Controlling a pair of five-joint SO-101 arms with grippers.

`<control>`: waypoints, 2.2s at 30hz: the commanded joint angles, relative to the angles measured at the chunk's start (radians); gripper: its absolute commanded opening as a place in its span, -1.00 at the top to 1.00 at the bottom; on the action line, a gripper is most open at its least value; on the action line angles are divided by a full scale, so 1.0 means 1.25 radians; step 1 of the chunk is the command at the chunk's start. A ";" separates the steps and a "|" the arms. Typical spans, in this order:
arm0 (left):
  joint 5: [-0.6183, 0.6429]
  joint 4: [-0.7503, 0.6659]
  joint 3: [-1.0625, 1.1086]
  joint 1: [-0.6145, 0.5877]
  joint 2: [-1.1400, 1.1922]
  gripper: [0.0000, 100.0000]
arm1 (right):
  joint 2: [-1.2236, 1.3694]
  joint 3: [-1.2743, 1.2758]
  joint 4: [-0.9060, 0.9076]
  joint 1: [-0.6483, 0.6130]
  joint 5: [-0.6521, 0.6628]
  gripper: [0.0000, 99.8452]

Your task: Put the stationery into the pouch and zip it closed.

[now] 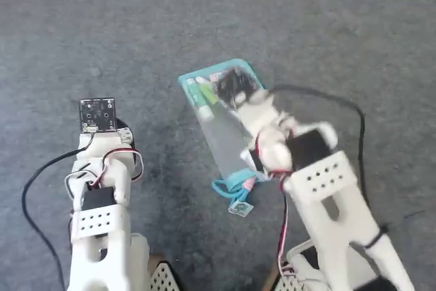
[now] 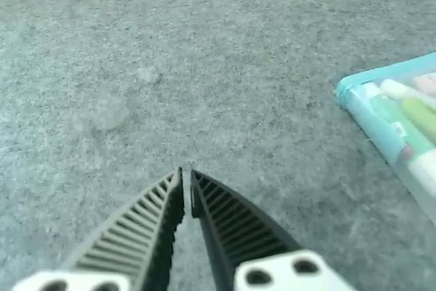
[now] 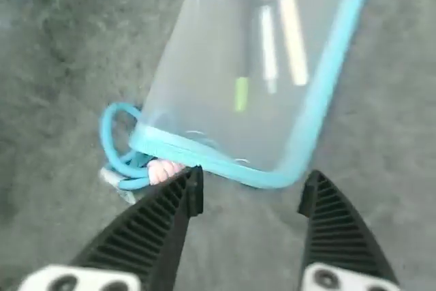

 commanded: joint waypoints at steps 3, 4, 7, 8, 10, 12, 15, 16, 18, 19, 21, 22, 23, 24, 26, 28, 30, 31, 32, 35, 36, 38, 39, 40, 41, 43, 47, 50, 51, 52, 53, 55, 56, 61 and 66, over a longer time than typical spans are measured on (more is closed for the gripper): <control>0.009 0.006 -0.021 0.004 -0.029 0.97 | -0.069 0.248 -0.187 0.090 0.032 0.57; 0.009 0.005 -0.021 0.004 -0.029 0.97 | -0.069 0.263 -0.202 0.116 0.077 0.57; 0.009 0.005 -0.021 0.006 -0.029 0.97 | -0.074 0.313 -0.242 0.160 0.231 0.57; 0.009 0.005 -0.021 0.007 -0.029 0.97 | -0.077 0.329 -0.256 0.161 0.263 0.57; 0.009 0.005 -0.021 0.007 -0.029 0.97 | -0.078 0.356 -0.284 0.161 0.296 0.57; 0.009 0.005 -0.021 0.007 -0.029 0.97 | -0.074 0.373 -0.323 0.161 0.301 0.57; 0.009 0.005 -0.021 0.007 -0.029 0.97 | -0.069 0.385 -0.380 0.161 0.300 0.57; 0.009 0.005 -0.021 0.007 -0.029 0.97 | -0.069 0.387 -0.396 0.161 0.300 0.57; 0.009 0.005 -0.021 0.007 -0.029 0.97 | -0.069 0.389 -0.431 0.161 0.298 0.57; 0.009 0.005 -0.021 0.007 -0.029 0.97 | -0.069 0.389 -0.445 0.164 0.292 0.58; 0.009 0.005 -0.021 0.007 -0.029 0.97 | -0.069 0.384 -0.466 0.165 0.231 0.58; 0.009 0.005 -0.021 0.007 -0.029 0.97 | -0.068 0.383 -0.478 0.165 0.203 0.58; 0.009 0.005 -0.021 0.007 -0.029 0.97 | -0.068 0.382 -0.484 0.161 0.188 0.58; 0.009 0.005 -0.021 0.007 -0.029 0.97 | -0.068 0.382 -0.482 0.159 0.191 0.58; 0.009 0.005 -0.021 0.007 -0.029 0.97 | -0.074 0.382 -0.455 0.158 0.228 0.58; 0.009 0.005 -0.021 0.007 -0.029 0.97 | -0.082 0.382 -0.388 0.154 0.250 0.58; 0.009 0.005 -0.021 0.007 -0.029 0.97 | -0.096 0.395 -0.341 0.116 0.276 0.58; 0.009 0.005 -0.021 0.007 -0.029 0.97 | -0.101 0.408 -0.337 0.089 0.282 0.58; 0.009 0.004 -0.021 0.007 -0.029 0.97 | -0.101 0.416 -0.337 0.064 0.280 0.58; 0.009 0.004 -0.021 0.009 -0.029 0.97 | -0.090 0.419 -0.375 0.036 0.247 0.58; 0.009 0.004 -0.021 0.009 -0.029 0.97 | -0.078 0.414 -0.398 0.037 0.234 0.58; 0.009 0.004 -0.021 0.009 -0.029 0.97 | -0.039 0.385 -0.422 0.037 0.215 0.58; 0.009 0.004 -0.021 0.009 -0.029 0.97 | -0.008 0.361 -0.425 0.037 0.207 0.58; 0.009 0.004 -0.021 0.009 -0.029 0.97 | 0.026 0.330 -0.425 0.037 0.201 0.58; 0.009 0.004 -0.021 0.009 -0.028 0.97 | 0.066 0.296 -0.425 0.037 0.196 0.58; 0.010 0.005 -0.020 0.011 -0.028 0.97 | 0.155 0.209 -0.420 0.042 0.185 0.58; 0.009 0.004 -0.009 0.031 -0.028 0.97 | 0.334 0.016 -0.420 0.057 0.152 0.58; 0.009 0.004 -0.008 0.033 -0.028 0.97 | 0.446 -0.125 -0.418 0.067 0.139 0.58; 0.009 0.004 -0.008 0.033 -0.028 0.97 | 0.478 -0.167 -0.418 0.071 0.130 0.58; 0.009 0.004 -0.008 0.033 -0.028 0.97 | 0.505 -0.207 -0.418 0.074 0.119 0.58; 0.009 0.004 -0.008 0.033 -0.028 0.97 | 0.530 -0.242 -0.413 0.080 0.112 0.58; 0.009 0.004 -0.008 0.033 -0.028 0.97 | 0.562 -0.300 -0.371 0.087 0.092 0.58; 0.009 0.004 -0.008 0.033 -0.028 0.97 | 0.564 -0.315 -0.344 0.090 0.083 0.58; 0.009 0.004 -0.008 0.034 -0.028 0.97 | 0.468 -0.318 -0.235 0.118 0.028 0.58; 0.009 0.004 -0.008 0.034 -0.028 0.97 | 0.355 -0.311 -0.176 0.090 -0.083 0.58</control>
